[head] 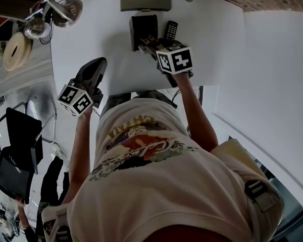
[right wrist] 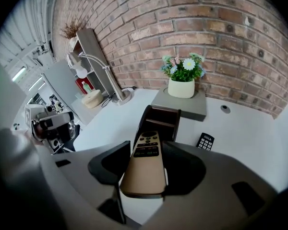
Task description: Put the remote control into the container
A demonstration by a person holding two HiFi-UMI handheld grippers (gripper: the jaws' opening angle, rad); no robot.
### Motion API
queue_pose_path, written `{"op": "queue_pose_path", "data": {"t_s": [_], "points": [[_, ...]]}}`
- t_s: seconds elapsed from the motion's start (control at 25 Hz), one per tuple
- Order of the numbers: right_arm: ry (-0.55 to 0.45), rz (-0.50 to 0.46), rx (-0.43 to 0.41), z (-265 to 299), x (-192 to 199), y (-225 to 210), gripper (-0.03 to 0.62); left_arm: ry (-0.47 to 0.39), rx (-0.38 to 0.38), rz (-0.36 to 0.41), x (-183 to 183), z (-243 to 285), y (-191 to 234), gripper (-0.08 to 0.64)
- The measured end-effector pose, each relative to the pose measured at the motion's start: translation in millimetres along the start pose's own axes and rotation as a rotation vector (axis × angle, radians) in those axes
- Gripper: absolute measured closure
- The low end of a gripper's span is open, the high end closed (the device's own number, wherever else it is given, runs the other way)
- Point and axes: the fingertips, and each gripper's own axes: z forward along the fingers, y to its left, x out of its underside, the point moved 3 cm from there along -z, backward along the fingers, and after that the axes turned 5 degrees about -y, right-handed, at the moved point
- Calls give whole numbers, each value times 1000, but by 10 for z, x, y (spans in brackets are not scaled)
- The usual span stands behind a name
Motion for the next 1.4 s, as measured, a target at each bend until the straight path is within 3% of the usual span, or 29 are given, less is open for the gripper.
{"op": "queue_pose_path", "data": {"t_s": [0.52, 0.72, 0.92, 1.2, 1.4], "points": [[-295, -190, 22, -261, -292, 276, 379, -4, 19, 22, 35, 65, -255, 554], [-342, -233, 14, -368, -381, 302, 379, -3, 25, 39, 44, 109, -372, 554], [-345, -255, -60, -537, -310, 296, 384, -2, 32, 68, 28, 165, -469, 554], [-359, -255, -78, -750, -134, 191, 500, 2, 61, 134, -34, 344, -697, 554], [-375, -246, -95, -874, 55, 124, 544, 2, 85, 195, -89, 523, -898, 554]]}}
